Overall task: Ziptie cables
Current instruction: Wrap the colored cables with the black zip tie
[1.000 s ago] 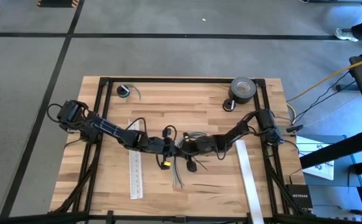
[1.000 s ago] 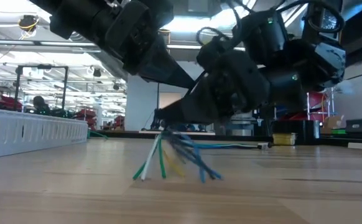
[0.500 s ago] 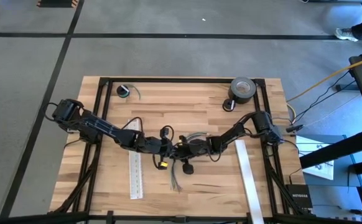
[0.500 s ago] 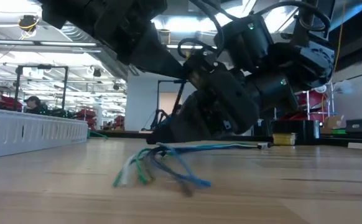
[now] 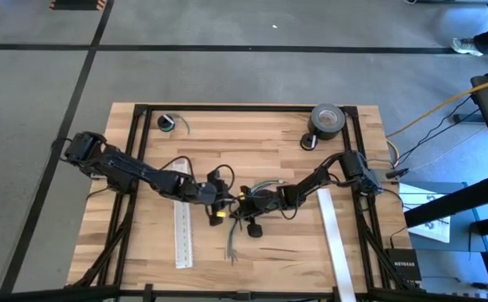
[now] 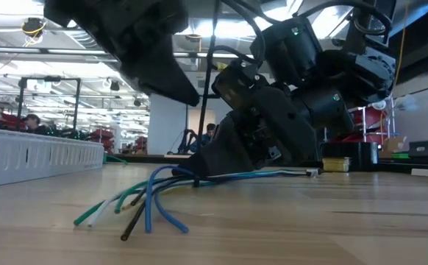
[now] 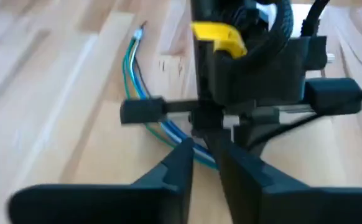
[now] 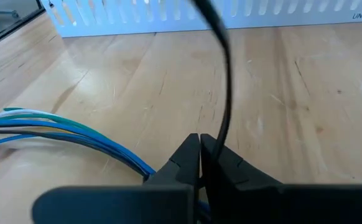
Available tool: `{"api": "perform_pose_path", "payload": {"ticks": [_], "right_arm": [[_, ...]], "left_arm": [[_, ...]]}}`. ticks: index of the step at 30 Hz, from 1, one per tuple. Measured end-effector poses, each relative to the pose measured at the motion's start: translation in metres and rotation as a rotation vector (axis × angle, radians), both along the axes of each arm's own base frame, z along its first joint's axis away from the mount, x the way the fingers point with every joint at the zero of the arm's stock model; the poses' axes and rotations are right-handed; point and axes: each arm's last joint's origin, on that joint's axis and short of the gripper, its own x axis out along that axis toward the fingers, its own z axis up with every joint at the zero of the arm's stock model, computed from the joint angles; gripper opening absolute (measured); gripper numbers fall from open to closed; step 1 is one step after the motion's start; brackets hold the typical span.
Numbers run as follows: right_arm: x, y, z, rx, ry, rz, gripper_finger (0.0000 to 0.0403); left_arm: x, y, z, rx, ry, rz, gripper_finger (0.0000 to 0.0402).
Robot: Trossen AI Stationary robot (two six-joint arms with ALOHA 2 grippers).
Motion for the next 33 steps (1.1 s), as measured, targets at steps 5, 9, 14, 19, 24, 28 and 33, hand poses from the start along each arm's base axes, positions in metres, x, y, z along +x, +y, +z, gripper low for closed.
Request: {"api": "perform_pose_path", "payload": {"ticks": [5,9,14,19,24,28,33], "right_arm": [[0.0,0.0,0.0,0.0,0.001,0.002,0.0],[0.0,0.0,0.0,-0.003,-0.003,0.003,0.0],[0.0,0.0,0.0,-0.004,-0.003,0.003,0.0],[0.0,0.0,0.0,-0.005,-0.003,0.003,0.0],[0.0,0.0,-0.001,-0.008,-0.004,0.004,0.0],[0.0,0.0,-0.001,-0.011,-0.006,0.006,0.0],[0.0,-0.001,-0.001,-0.011,-0.005,0.004,0.0]], "left_arm": [[-0.005,-0.006,0.003,-0.128,0.01,0.017,0.0121],[-0.001,-0.017,-0.011,-0.127,0.037,-0.011,0.0149],[0.01,-0.023,-0.027,-0.104,0.008,-0.027,0.0161],[0.016,-0.02,-0.039,-0.065,0.009,-0.023,0.0157],[0.017,-0.02,-0.038,0.008,-0.003,-0.072,0.0119],[0.017,-0.02,-0.04,0.087,0.018,-0.125,0.0032],[0.015,-0.024,-0.041,0.306,0.023,-0.143,0.0002]]}}
